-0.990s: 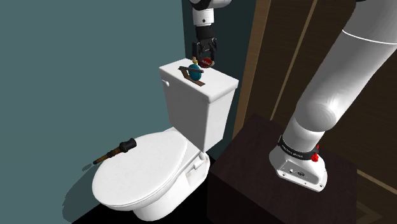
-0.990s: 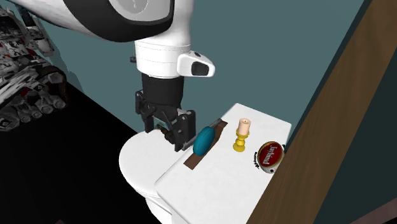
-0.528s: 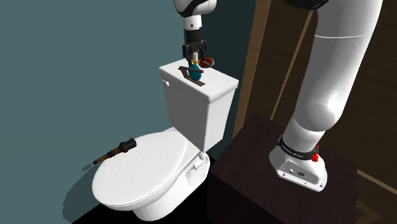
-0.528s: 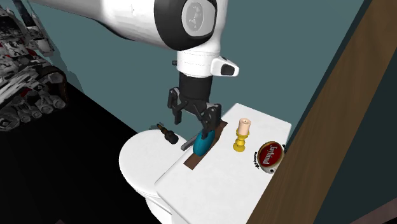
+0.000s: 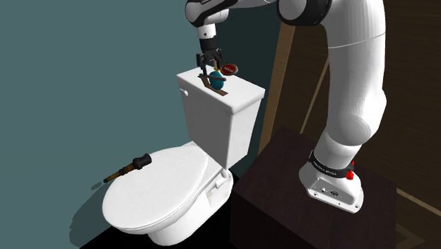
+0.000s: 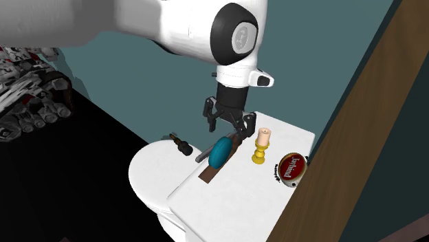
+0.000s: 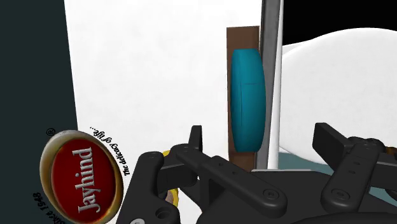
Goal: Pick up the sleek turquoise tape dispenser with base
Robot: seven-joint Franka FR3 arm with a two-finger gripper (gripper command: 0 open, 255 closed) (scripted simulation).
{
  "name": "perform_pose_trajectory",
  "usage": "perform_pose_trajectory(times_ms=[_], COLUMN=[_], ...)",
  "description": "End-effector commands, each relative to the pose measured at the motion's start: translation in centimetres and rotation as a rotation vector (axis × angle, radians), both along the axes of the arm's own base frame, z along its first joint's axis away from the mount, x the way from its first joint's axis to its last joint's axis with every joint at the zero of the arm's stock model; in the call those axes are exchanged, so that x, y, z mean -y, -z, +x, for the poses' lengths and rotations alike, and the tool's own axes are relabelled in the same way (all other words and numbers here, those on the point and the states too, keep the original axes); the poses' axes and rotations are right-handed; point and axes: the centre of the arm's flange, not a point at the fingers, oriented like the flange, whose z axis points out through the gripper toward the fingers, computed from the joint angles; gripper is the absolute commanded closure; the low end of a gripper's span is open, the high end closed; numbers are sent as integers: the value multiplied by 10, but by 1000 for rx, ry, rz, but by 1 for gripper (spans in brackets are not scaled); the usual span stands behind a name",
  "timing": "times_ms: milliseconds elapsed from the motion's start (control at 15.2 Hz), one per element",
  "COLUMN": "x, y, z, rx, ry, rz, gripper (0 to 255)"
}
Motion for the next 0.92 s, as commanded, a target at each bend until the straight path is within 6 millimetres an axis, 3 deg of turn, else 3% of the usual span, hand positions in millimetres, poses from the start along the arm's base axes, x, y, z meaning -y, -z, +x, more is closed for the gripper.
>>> perform_pose_trajectory(times_ms=[0, 198, 330, 396, 858], x=[-1, -1, -1, -1, -1], y=[9, 28, 28, 28, 28], z=[2, 2, 2, 2, 2], rx=[0, 0, 0, 0, 0], ry=[0, 0, 0, 0, 0], rz=[0, 0, 0, 0, 0], gripper=[0, 0, 0, 255, 255])
